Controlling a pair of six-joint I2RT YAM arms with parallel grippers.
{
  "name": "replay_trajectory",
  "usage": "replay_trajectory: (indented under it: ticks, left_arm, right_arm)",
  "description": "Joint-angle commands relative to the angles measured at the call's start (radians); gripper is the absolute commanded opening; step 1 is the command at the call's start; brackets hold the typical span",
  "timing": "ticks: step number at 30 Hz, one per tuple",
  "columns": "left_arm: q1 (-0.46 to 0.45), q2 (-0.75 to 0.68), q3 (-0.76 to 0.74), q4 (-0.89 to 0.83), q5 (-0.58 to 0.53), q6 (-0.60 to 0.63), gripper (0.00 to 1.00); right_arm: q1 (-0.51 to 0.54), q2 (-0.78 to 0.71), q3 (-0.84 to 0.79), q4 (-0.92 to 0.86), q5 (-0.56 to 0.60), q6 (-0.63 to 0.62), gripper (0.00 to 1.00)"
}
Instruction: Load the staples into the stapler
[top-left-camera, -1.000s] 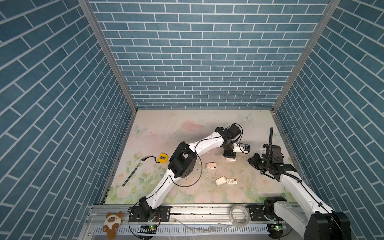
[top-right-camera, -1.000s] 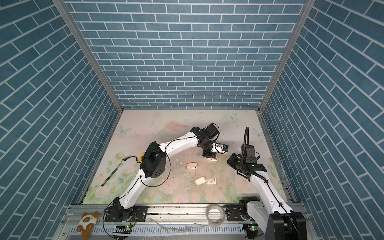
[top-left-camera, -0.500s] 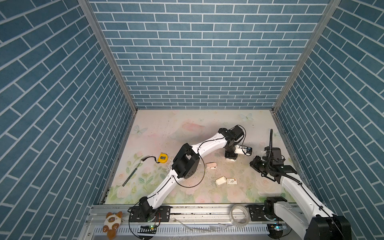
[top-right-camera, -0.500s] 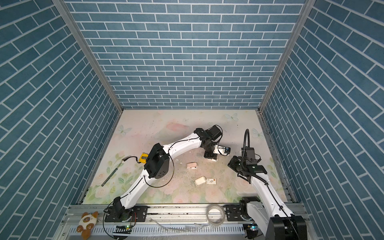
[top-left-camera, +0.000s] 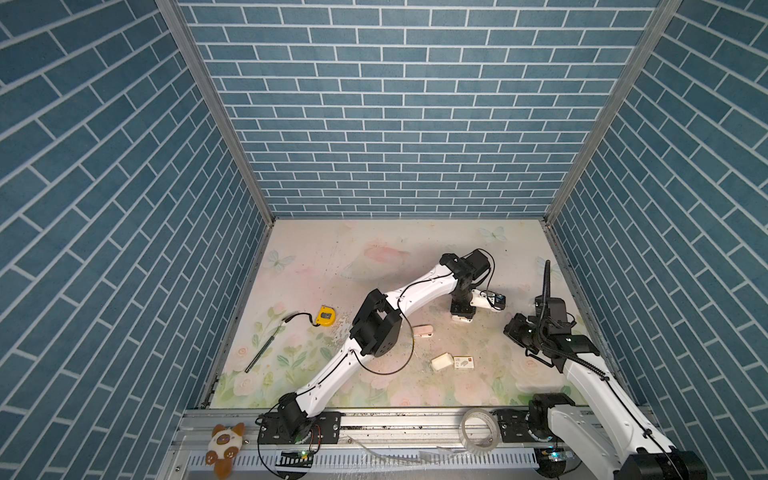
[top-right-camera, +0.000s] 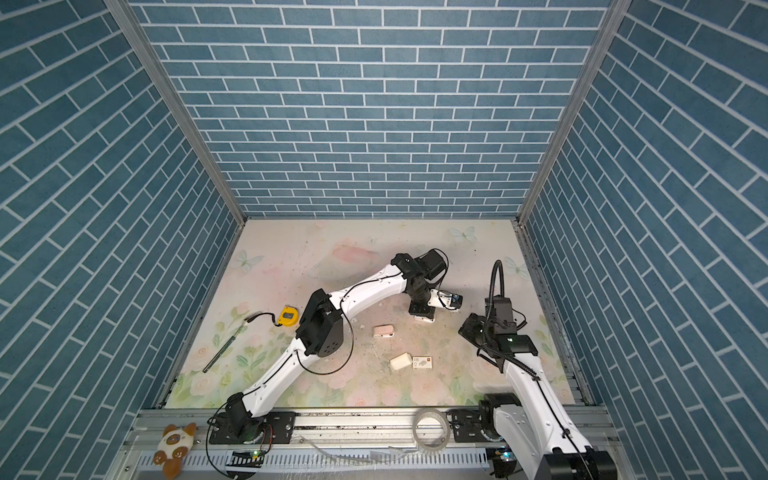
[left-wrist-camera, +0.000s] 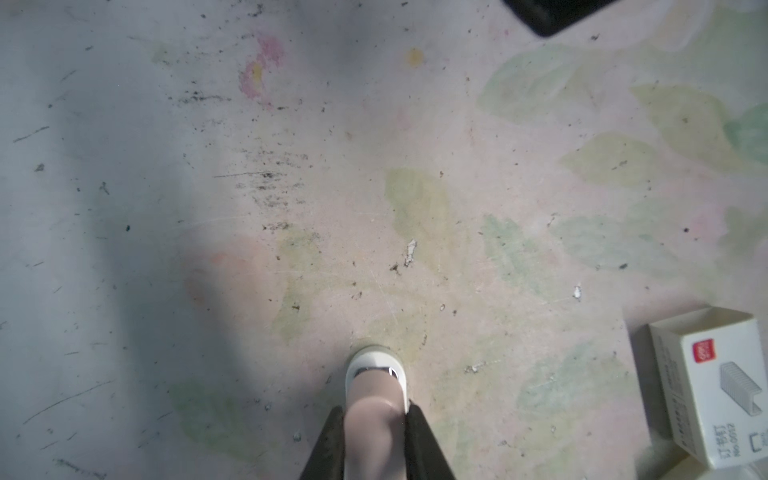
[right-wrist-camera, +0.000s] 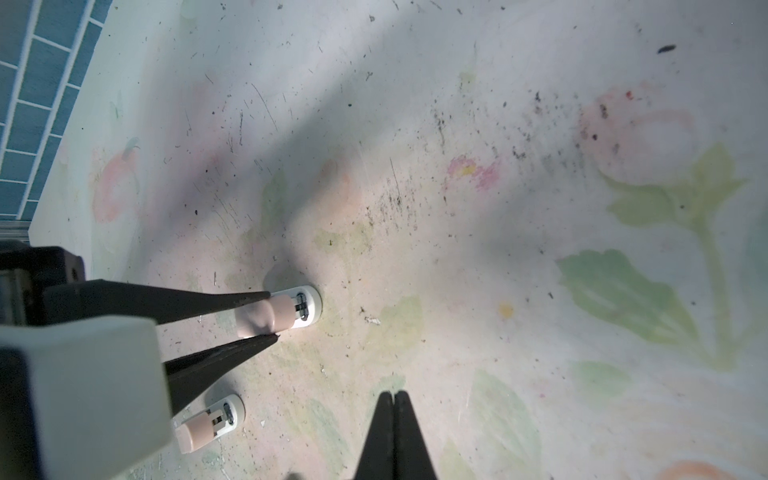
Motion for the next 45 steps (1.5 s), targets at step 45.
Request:
replay_trajectory:
  ticks: [45]
  left_arm:
    - [-0.003, -0.014, -0.061, -0.107, -0.11, -0.05, 0.19]
  right_arm:
    - [-0.006, -0.108, -0.051, -0.046, 0.03, 0.039, 0.04]
